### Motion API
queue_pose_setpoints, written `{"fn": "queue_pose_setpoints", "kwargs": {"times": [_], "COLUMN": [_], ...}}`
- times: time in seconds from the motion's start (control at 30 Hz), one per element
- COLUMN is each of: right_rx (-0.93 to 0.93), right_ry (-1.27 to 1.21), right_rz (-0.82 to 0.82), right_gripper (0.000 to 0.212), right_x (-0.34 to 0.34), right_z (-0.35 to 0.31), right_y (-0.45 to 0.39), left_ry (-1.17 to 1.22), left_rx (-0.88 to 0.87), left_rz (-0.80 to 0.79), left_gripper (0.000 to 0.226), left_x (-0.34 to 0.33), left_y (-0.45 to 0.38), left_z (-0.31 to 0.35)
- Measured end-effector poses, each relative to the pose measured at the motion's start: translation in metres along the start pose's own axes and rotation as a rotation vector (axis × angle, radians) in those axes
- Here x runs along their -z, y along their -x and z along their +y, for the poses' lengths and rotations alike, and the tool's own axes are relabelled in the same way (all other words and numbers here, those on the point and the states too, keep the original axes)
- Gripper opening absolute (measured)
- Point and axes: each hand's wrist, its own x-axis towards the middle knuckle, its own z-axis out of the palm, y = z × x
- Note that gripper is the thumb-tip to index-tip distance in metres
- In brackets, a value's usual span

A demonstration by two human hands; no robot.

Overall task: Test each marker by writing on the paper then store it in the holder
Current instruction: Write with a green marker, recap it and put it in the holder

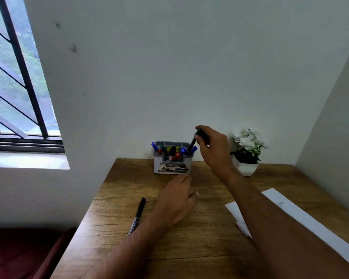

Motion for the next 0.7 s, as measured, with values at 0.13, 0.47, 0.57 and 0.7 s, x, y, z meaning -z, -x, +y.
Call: {"fn": "queue_pose_setpoints", "kwargs": {"times": [0.13, 0.47, 0.57, 0.7], "right_rx": [-0.014, -0.16, -0.165, -0.15], "right_ry": [0.074, 0.162, 0.14, 0.138], "right_rz": [-0.077, -0.293, -0.261, -0.108], "right_gripper": [0.024, 0.029, 0.028, 0.025], "right_x": [-0.008, -0.011, -0.008, -0.002], "right_z": [0.005, 0.008, 0.006, 0.006], "right_y": [0.003, 0.011, 0.012, 0.019], "left_ry": [-0.021, -0.02, -0.014, -0.019], "left_rx": [-0.026, -0.002, 0.006, -0.009], "left_rz": [-0.024, -0.079, -0.081, -0.07], "left_gripper": [0.065, 0.066, 0.065, 0.063], "left_x": [-0.003, -0.006, -0.004, 0.004], "left_y": [0.0, 0.0, 0.0, 0.005], "left_z": [0.0, -0.002, -0.001, 0.0]}}
